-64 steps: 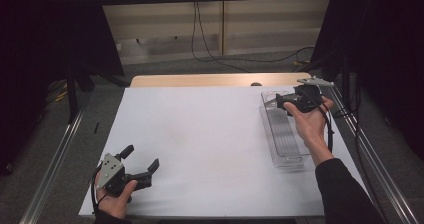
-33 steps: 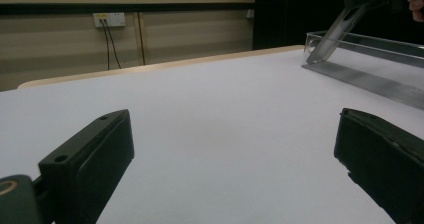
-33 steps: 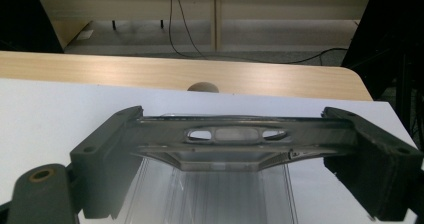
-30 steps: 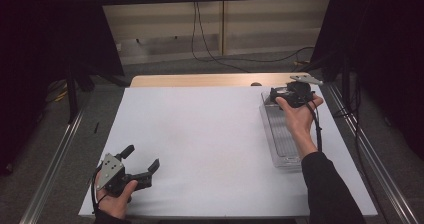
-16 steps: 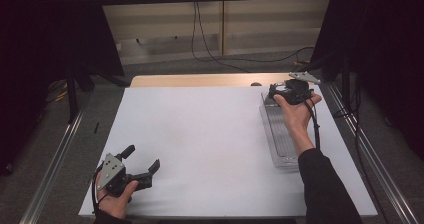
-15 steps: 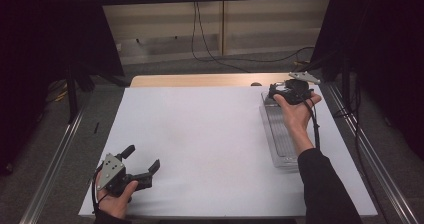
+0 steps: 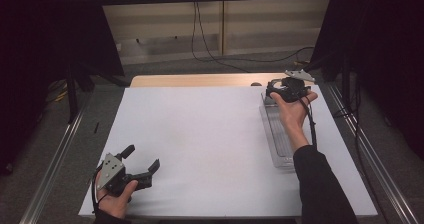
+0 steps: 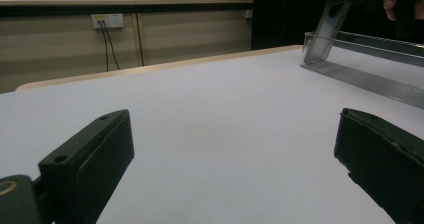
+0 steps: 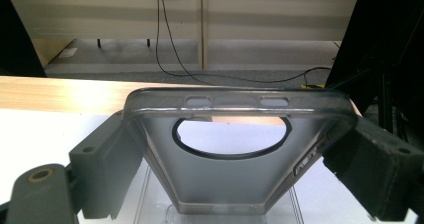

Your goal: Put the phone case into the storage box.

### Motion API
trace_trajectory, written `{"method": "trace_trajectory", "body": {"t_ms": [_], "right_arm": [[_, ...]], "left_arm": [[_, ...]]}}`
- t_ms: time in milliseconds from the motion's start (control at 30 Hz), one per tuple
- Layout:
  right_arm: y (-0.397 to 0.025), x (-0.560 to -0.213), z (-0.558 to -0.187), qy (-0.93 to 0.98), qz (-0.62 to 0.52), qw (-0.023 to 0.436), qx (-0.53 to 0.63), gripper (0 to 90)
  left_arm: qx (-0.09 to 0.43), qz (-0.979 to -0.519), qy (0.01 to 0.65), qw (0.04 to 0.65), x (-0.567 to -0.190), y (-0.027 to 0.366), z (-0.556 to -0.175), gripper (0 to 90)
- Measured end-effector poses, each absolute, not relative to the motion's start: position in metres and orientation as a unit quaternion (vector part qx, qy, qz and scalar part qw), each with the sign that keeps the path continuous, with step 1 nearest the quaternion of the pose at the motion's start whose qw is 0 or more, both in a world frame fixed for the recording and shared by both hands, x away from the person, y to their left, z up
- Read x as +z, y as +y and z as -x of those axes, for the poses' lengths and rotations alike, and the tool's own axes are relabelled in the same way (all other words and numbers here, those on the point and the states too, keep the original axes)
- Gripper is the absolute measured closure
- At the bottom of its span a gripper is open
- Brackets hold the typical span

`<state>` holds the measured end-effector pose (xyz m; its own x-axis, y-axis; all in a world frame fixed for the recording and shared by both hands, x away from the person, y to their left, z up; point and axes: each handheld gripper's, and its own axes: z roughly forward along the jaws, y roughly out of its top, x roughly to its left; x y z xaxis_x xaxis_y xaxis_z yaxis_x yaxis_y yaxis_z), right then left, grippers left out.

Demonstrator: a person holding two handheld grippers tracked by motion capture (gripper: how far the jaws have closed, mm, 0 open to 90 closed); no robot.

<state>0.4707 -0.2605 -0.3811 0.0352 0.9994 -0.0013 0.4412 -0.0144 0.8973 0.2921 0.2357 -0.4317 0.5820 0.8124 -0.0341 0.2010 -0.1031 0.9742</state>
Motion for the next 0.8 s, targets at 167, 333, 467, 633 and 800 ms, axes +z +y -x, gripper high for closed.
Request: {"method": "trace_trajectory", "body": {"t_ms": [167,333,467,633,800], "right_arm": [[-0.261,-0.381,-0.476,0.594,-0.607,0.38,0.367,11.6],[-0.263,-0.381,-0.482,0.601,-0.598,0.378,0.374,11.7],[-0.266,-0.384,-0.485,0.6,-0.59,0.378,0.385,11.7],[-0.269,-0.384,-0.487,0.602,-0.589,0.372,0.391,11.6],[-0.268,-0.384,-0.487,0.592,-0.595,0.376,0.392,11.6]], "left_arm": [[0.272,-0.693,0.367,0.557,-0.432,0.236,-0.292,2.6],[0.275,-0.689,0.371,0.559,-0.431,0.239,-0.293,2.6],[0.273,-0.693,0.37,0.555,-0.432,0.238,-0.293,2.6],[0.274,-0.693,0.37,0.555,-0.432,0.237,-0.293,2.6],[0.274,-0.693,0.37,0.555,-0.432,0.237,-0.293,2.6]]}}
